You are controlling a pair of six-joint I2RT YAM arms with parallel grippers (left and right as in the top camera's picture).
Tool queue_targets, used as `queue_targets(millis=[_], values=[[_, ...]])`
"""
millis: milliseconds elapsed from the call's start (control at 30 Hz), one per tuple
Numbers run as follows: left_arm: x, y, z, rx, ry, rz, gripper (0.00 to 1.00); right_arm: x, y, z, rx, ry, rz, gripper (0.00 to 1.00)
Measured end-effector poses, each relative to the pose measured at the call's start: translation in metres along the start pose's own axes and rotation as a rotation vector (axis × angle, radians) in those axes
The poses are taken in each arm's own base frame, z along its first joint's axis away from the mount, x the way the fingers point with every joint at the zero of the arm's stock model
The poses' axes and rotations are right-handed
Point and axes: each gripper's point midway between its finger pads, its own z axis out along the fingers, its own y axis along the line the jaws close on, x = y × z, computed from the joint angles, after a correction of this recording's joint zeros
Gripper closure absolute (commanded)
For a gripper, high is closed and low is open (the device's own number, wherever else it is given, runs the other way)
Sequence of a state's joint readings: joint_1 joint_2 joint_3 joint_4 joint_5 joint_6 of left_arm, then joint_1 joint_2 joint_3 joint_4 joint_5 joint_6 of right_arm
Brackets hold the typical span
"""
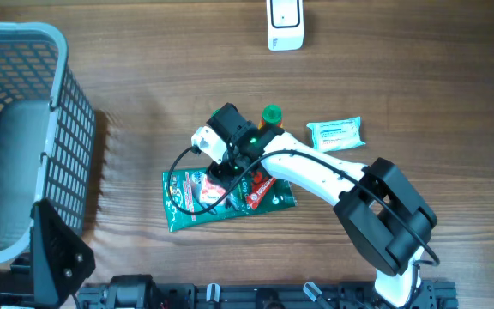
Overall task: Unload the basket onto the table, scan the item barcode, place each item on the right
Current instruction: 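Lift the Kleenex pack with the right gripper and carry rightward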
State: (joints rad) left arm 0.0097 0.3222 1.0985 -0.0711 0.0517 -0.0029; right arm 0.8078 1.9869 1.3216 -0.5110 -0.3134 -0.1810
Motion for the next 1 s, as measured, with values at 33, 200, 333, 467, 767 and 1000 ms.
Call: queue_targets(millis=[33,200,333,467,767,1000], values=[[0.0,0.0,0.0,0.0,0.0,0.0,0.0,0.0,0.0,0.0,0.0,0.0,0.0,0.47],[0.0,0.0,0.0,0.0,0.0,0.0,0.0,0.006,0.0,0.004,-0.005,0.025,0.008,0.5],[0.0,0.0,0.0,0.0,0.0,0.0,0.0,0.01,0.0,0.005,-0.007,0.038,0.013,0.65],[0.0,0.0,0.0,0.0,-0.001,0.0,0.0,0.016,0.002,0.009,-0.021,0.062,0.017,0.92],[-0.003,0.0,0.0,0.001,-0.012,0.001,0.0,0.013,-0.006,-0.009,-0.039,0.093,0.286,0.96],[-0.015,-0.002,-0.011,0.004,-0.047,0.002,0.0,0.004,-0.062,-0.081,-0.003,0.033,1.197,0.96]])
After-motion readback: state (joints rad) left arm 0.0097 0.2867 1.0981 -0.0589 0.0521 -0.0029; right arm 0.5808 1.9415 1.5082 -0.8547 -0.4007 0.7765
